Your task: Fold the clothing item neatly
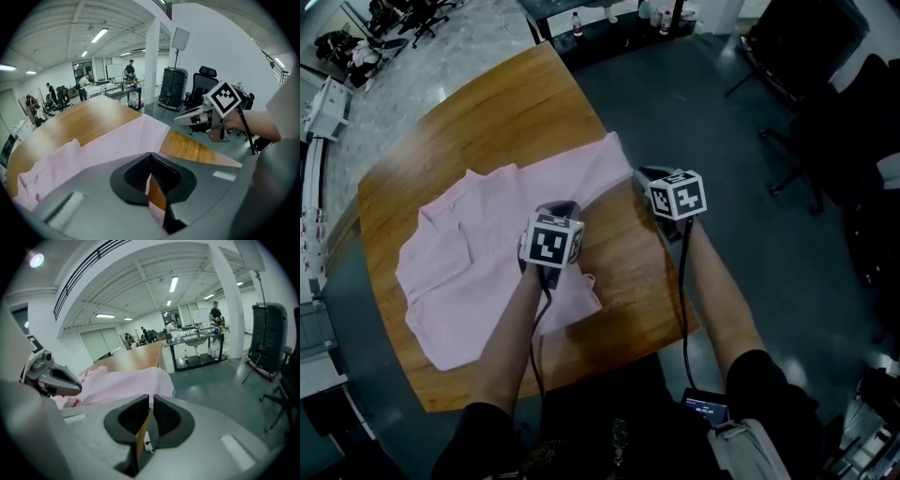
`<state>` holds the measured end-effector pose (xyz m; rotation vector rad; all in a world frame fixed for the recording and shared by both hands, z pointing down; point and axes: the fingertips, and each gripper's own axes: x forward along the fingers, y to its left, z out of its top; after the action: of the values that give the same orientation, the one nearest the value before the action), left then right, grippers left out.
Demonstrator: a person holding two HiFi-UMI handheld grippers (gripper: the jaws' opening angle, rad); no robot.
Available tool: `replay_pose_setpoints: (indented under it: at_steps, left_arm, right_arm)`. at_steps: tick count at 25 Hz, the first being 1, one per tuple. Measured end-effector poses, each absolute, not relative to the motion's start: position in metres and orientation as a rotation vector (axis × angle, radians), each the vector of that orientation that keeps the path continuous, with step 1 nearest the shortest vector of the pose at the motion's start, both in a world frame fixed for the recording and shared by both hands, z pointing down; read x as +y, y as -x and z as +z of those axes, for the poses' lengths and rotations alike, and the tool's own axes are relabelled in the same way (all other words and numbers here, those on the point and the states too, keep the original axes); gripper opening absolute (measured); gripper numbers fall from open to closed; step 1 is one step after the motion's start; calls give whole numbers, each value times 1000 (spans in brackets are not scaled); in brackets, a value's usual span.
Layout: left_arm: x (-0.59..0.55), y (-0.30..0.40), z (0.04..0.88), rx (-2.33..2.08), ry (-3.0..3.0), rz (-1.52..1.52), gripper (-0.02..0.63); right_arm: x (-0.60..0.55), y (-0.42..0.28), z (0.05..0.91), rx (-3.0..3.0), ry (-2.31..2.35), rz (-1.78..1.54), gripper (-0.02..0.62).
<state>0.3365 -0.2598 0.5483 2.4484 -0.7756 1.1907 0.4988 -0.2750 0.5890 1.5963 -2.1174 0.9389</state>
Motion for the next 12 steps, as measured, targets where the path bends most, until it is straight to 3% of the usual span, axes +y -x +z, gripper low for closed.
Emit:
replay_pose_setpoints:
  at_steps: [4, 7, 12]
  left_arm:
    - [-270, -330, 555, -808, -2415, 1186, 8]
    - [-275, -325, 560, -829, -2396, 1187, 8]
    - [-279, -327, 564, -839, -2382, 1179, 8]
  right_arm:
    - [-294, -509, 601, -2129, -1690, 1104, 31]
    - [-302, -504, 609, -2153, -1662, 1194, 78]
    - [-303, -500, 614, -2160, -1616, 1278, 81]
